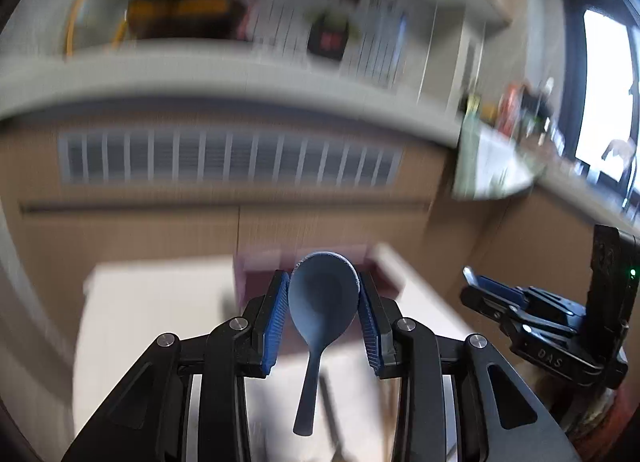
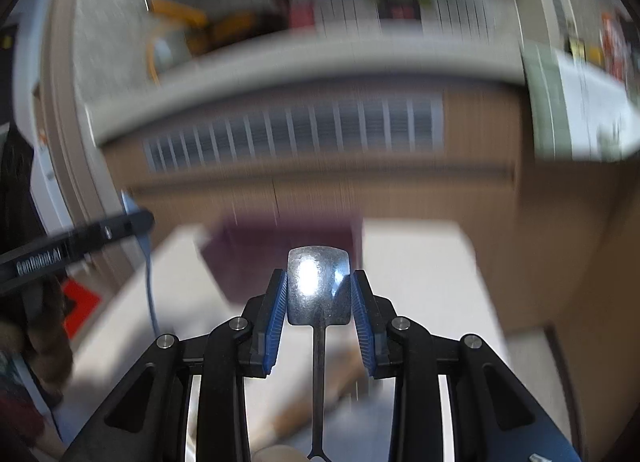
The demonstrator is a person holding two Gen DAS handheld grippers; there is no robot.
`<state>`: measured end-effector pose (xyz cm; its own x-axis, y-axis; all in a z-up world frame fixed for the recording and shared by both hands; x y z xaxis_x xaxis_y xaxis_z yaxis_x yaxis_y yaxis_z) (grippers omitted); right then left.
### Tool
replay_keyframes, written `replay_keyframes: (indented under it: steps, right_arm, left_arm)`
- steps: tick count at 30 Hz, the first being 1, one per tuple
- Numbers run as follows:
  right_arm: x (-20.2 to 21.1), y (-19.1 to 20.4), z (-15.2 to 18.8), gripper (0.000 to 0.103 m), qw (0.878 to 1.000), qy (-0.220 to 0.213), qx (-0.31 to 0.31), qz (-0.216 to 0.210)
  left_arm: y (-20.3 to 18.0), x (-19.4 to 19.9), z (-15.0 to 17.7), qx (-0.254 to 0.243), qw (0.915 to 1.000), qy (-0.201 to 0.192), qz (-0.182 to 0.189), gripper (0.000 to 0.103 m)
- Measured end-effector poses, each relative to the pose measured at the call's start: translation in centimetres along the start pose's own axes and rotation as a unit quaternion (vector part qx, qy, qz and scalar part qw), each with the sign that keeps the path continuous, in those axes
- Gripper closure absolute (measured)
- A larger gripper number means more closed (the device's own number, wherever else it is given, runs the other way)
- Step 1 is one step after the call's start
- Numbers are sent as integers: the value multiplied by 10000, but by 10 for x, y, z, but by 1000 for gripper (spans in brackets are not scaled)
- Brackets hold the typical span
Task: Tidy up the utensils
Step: 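Drop the blue spoon and steel utensil into the maroon caddy with both tools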
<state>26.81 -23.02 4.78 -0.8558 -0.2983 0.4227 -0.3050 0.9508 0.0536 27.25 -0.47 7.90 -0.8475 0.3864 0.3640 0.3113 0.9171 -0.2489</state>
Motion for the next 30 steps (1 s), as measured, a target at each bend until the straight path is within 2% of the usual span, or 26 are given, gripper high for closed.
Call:
replay_keyframes:
  steps: [3, 5, 8, 14, 21, 25, 27, 30]
  right_arm:
    - [4, 3, -61, 74, 9976, -641, -101, -223]
    - [-7, 5, -90, 74, 9951, -931, -116, -313]
    - [-36, 8, -105, 74, 9939, -1062, -121, -270]
    - [-88, 11, -99, 74, 9938, -1079, -92, -257]
    - [-138, 2, -71, 73, 9985, -536, -19, -50]
    - [-147, -12, -54, 72, 9990, 71, -344, -271]
    - [-141, -15, -50, 72, 9991, 136, -337, -218]
    - [-119, -16, -48, 72, 9996, 9, -263, -75]
  left_arm:
    - [2, -1, -48, 183, 9988, -392, 224, 68]
    - [8, -6, -70, 233, 9975, -636, 216, 68]
    - [22, -23, -84, 368, 9958, -811, 199, 68]
    - [60, -86, -68, 894, 9947, -450, 222, 68]
    - [81, -133, -23, 1249, 9917, 79, 309, 67]
    - [78, -138, -10, 1326, 9896, 348, 443, 61]
    - [73, -131, -10, 1257, 9906, 339, 430, 59]
    - [64, -111, -15, 1122, 9928, 249, 351, 56]
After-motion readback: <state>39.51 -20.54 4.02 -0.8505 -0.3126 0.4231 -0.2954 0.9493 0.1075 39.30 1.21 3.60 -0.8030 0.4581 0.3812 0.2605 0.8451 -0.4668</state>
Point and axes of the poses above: each gripper's, at about its wrist camera, not at the fingertips, and x roughly against the way its jaws point, y to its left, z to its underside, the point moved 2 cm from there along -x, roughly the way its jaws point, and after that the axes turned 2 degrees about z, right-handed, at the moved point
